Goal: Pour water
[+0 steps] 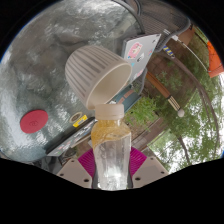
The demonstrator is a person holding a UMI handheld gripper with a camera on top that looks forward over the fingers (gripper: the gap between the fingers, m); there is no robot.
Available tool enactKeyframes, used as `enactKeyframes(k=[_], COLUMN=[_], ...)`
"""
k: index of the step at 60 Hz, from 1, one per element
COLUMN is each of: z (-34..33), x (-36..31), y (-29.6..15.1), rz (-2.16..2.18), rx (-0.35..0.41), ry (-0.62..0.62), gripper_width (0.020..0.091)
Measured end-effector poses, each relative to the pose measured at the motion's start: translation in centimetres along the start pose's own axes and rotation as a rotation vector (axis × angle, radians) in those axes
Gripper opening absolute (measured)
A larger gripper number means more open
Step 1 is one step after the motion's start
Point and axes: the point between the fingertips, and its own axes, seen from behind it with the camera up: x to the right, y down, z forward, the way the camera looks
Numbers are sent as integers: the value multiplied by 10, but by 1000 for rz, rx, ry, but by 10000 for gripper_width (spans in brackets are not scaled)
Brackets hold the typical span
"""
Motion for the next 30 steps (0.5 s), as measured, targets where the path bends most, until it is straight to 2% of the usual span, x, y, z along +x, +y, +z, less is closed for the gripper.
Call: enactKeyframes(k=[9, 15, 21, 23, 24, 27, 28, 30], z=[-1, -6, -3, -27, -2, -6, -23, -9], x=[0, 0, 22, 24, 39, 40, 28, 29], y=[-5, -6, -2, 18, 20, 35, 40, 38], rz=[10, 172, 573, 731, 791, 1048, 1162, 1310], rx=[19, 46, 51, 55, 67, 59, 49, 103], ry=[-14, -33, 26, 65, 53, 61, 100, 45], gripper_width=[402, 406, 409, 408, 408, 412, 415, 416])
